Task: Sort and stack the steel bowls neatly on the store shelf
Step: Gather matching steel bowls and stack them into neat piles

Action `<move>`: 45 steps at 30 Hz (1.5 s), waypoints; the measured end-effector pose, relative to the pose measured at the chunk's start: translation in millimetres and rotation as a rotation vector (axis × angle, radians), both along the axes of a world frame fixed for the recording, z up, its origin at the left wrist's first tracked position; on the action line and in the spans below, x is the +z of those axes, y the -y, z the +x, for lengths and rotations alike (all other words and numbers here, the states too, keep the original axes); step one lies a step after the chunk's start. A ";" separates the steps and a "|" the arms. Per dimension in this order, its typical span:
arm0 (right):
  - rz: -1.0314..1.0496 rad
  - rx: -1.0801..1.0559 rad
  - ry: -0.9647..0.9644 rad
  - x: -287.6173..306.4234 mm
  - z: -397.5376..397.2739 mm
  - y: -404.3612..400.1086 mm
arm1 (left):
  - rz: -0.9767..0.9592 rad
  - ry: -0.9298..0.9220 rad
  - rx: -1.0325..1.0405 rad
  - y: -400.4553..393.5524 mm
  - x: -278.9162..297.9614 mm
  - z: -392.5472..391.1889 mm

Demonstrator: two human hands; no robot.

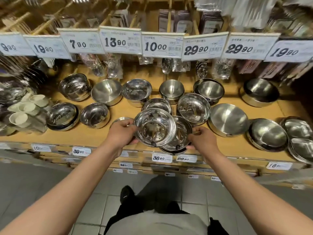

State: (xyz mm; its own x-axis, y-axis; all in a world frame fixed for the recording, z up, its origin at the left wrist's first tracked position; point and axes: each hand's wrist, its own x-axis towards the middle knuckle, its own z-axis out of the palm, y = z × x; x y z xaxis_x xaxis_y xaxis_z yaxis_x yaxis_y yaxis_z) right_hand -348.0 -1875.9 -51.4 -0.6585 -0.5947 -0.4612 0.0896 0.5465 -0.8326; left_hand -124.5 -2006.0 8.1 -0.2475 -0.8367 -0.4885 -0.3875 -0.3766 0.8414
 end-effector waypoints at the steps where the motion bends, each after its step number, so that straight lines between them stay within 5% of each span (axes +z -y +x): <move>1: 0.000 -0.004 -0.016 -1.5 0.1 -0.4 | 0.004 0.003 -0.007 -1.6 -2.4 -2.6; 28: -0.036 -0.033 0.191 -7.8 5.4 -14.7 | 0.012 0.018 -0.038 -14.0 -40.7 -50.9; 37: 0.008 0.006 0.147 -0.1 -8.6 -16.5 | -0.142 0.209 -0.138 -10.5 -57.2 -58.5; 45: 0.020 0.117 -0.076 -7.7 -5.3 -13.6 | -0.207 0.309 -0.256 -16.6 -54.0 -53.2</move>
State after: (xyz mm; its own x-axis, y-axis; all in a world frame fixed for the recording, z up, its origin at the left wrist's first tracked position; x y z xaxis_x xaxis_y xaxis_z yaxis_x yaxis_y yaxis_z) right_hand -353.4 -1862.2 -59.0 -0.6186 -0.6606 -0.4255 -0.0387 0.5664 -0.8232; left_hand -177.7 -1989.4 -45.9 -0.3281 -0.8555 -0.4005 -0.6913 -0.0716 0.7190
